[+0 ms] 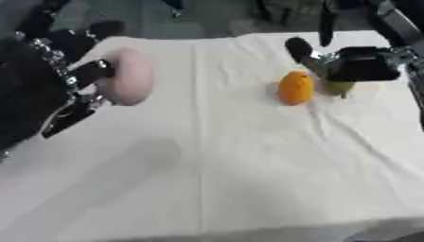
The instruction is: Pick up the objects with one hand, pass them to the other hand, and then place them into the box on the other side of the table.
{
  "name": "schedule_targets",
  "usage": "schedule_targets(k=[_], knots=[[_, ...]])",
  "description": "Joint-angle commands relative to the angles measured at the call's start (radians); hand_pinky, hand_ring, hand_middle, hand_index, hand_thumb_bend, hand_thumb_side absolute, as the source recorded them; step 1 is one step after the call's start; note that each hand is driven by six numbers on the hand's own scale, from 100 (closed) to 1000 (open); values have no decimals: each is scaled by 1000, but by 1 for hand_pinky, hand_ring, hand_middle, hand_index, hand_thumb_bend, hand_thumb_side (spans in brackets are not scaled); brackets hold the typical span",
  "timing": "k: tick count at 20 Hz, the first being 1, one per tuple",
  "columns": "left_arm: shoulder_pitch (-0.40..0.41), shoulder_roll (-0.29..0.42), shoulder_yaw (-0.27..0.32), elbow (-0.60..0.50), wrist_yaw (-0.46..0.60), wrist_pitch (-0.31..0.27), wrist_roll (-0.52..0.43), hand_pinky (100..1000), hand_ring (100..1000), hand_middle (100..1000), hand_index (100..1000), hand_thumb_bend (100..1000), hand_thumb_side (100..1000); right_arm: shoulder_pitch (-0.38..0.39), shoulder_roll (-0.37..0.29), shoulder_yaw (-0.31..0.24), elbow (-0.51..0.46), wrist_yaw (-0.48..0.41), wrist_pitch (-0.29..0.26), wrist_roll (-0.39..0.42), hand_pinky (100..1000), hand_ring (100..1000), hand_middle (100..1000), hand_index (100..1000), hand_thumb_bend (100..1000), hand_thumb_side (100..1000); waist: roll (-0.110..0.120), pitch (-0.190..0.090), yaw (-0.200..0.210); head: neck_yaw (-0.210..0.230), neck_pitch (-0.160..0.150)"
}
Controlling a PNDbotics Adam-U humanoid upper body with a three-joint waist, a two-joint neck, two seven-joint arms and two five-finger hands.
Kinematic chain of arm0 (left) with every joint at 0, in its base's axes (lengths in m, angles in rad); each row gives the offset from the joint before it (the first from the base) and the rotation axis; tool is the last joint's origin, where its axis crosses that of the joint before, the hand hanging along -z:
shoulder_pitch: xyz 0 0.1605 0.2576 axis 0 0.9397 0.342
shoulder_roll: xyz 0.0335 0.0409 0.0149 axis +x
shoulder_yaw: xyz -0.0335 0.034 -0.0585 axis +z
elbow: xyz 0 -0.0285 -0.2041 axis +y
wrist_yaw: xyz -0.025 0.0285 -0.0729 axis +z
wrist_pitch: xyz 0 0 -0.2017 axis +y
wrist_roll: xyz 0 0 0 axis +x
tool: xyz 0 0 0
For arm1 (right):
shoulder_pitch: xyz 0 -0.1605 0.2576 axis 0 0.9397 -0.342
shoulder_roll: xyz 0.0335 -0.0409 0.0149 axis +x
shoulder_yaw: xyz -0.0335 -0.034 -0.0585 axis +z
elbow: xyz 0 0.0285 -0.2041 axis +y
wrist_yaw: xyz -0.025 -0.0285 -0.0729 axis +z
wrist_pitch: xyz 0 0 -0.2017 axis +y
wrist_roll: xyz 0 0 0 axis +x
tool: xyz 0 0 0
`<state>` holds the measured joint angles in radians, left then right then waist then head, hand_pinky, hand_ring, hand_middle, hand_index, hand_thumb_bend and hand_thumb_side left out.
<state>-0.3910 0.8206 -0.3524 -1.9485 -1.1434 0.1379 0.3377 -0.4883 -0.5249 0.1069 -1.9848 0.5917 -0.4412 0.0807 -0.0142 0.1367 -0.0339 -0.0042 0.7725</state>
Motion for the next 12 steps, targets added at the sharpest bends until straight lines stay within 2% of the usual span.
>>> schedule_targets(k=[1,3,7,9,12], knots=[[2,27,75,88,112,153,-24,897,205,829,509,100,100,27,-40,-31,-15,-8,21,-14,731,761,785,294,100,124,0,-22,-3,35,-3],[-6,15,112,192,199,261,-23,878,113,849,521,100,100,60,-45,-42,-15,-9,28,-22,726,761,786,292,100,137,-2,-23,-6,52,-3],[-50,-3,168,427,375,427,-16,847,100,878,541,100,161,105,-44,-54,-15,-10,33,-35,720,761,789,290,100,160,-7,-22,-16,73,-3],[-78,1,186,554,440,476,-7,837,100,878,546,100,168,117,-43,-54,-15,-13,28,-38,720,762,789,291,100,176,-9,-18,-25,95,-3],[-117,9,217,728,517,505,25,822,100,883,552,100,190,129,-38,-53,-15,-20,20,-41,712,761,792,287,100,205,-12,-6,-43,143,-3]])
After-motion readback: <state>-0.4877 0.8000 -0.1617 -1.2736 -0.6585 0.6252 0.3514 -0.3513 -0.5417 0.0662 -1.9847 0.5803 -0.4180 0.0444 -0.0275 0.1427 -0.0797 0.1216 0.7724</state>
